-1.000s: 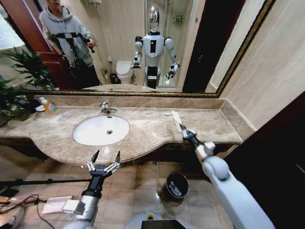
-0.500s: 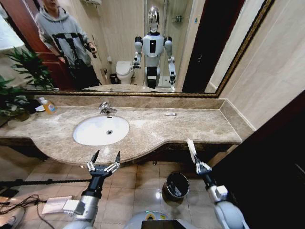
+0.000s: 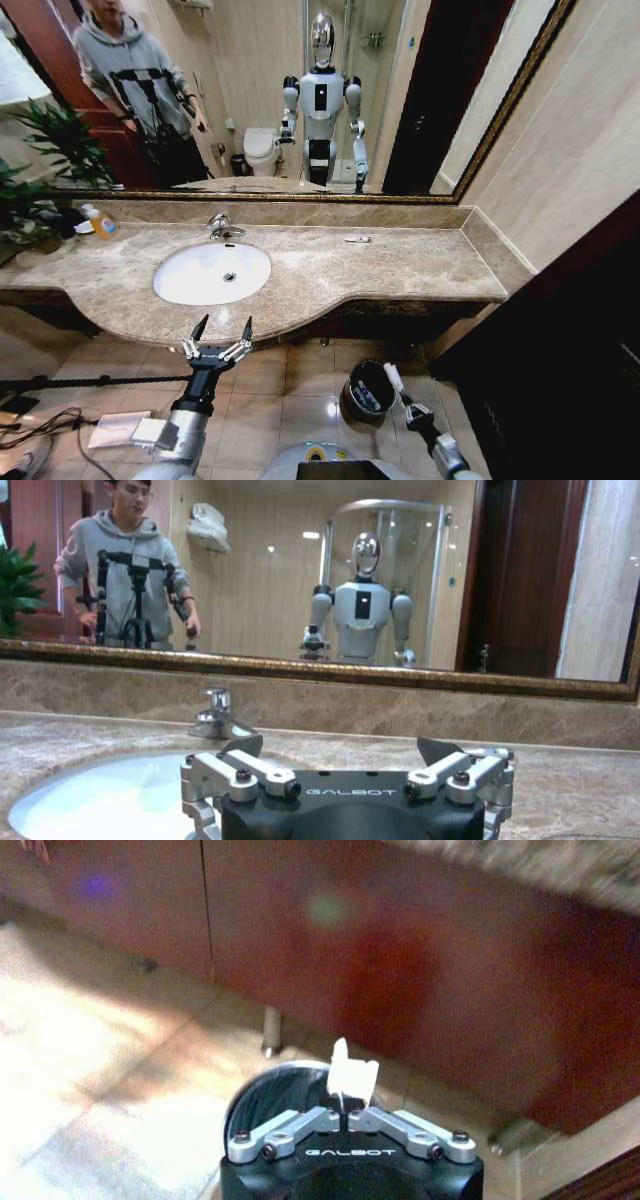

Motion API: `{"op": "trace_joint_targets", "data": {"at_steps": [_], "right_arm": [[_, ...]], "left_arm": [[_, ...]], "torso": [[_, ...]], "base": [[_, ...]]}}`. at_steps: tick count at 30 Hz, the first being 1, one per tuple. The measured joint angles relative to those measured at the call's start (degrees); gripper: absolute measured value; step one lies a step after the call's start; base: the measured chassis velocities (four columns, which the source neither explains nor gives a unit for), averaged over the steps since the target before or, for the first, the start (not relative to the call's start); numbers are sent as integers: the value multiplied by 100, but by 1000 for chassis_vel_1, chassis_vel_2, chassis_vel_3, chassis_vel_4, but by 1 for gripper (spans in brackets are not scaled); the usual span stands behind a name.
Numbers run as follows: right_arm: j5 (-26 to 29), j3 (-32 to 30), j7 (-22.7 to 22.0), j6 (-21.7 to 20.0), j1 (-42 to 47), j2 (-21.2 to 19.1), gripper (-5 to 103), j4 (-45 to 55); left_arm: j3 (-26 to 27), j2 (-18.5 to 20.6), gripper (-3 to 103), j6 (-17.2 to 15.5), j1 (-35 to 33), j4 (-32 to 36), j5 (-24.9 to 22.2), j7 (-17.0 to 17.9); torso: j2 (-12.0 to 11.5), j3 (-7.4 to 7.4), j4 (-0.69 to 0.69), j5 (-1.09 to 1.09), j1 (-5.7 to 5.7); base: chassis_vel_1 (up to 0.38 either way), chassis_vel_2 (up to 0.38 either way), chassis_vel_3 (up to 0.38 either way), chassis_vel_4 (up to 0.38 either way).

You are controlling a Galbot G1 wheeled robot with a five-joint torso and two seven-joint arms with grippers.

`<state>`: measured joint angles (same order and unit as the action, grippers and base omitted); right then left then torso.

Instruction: Pick up the trash from the sink and place it in the trash bin.

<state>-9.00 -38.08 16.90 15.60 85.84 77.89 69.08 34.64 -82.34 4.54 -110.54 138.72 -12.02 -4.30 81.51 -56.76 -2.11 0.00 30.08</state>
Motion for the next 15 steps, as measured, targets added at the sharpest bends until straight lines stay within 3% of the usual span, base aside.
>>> {"op": "trace_joint_targets", "data": {"at_steps": [2, 6, 15], "right_arm": [[-53, 25, 10, -95, -112, 3, 0, -128], [-550, 160, 144, -663, -701, -28, 0, -805], [-936, 306, 288, -922, -1451, -20, 0, -1673]], "left_arm": [[-1, 0, 100, 0, 0, 0, 0, -3], [0, 0, 100, 0, 0, 0, 0, -2], [0, 0, 100, 0, 0, 0, 0, -2]], "torso": [[0, 0, 0, -1, 0], [0, 0, 0, -1, 1], [0, 0, 0, 0, 0]], "base": [[0, 0, 0, 0], [0, 0, 0, 0], [0, 0, 0, 0]]}}
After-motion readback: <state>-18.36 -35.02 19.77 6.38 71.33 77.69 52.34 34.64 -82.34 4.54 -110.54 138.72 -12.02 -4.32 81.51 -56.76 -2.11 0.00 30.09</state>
